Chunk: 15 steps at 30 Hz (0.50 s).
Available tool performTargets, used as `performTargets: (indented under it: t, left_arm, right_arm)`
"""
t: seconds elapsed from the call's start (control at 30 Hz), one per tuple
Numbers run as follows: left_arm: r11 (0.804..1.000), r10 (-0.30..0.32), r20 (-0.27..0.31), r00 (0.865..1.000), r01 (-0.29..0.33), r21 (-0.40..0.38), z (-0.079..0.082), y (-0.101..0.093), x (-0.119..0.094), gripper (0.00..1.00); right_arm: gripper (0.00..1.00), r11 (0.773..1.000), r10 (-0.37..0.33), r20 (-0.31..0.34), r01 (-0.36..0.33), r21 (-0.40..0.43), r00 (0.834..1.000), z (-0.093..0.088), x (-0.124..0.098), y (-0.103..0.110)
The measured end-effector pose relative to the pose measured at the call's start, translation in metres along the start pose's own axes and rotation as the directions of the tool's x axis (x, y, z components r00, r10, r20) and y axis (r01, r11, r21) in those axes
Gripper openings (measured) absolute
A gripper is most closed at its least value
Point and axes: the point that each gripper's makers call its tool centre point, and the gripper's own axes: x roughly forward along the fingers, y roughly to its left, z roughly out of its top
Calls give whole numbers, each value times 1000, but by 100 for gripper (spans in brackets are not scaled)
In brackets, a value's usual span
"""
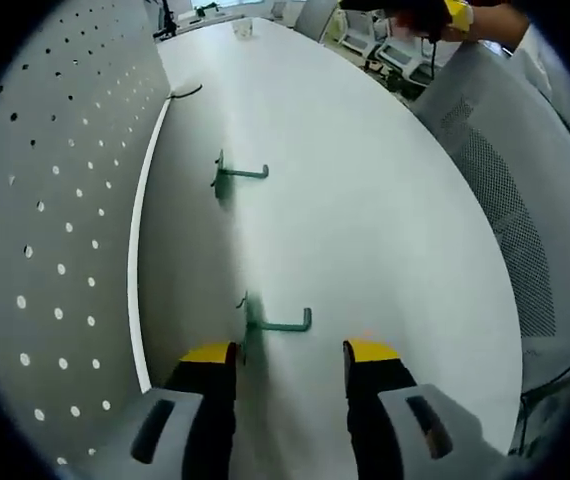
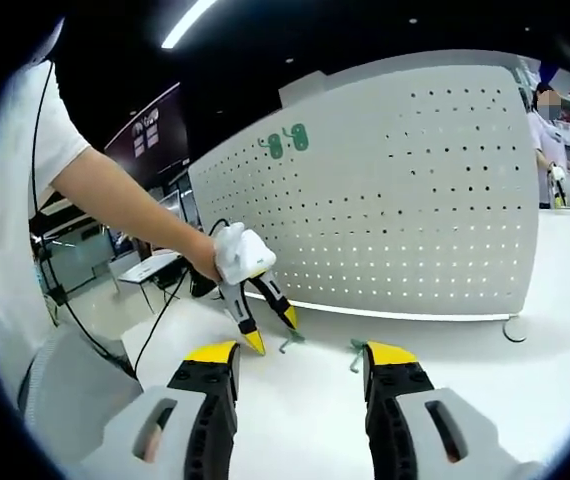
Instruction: Insert the hook assembly into the mounting plate slot until the hook locks in place.
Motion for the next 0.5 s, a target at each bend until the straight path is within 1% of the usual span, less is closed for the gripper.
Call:
performTargets:
  t: [0.13,0.27,0.5]
  left_arm:
    - [1000,9,1,1000,-9,-23,0,4,0,40]
    - [999,22,-2,1000,-22,-45,1,9,0,32]
    - [998,35,-2,999,-35,-57,2,10,1,25]
  right_arm:
    - [48,1000,-1,1,1,1,1000,0,0,0]
    - [48,1000,-6,6,6,1,1000,1,0,-2]
    - [48,1000,-7,8,7,1,1000,1,0,-2]
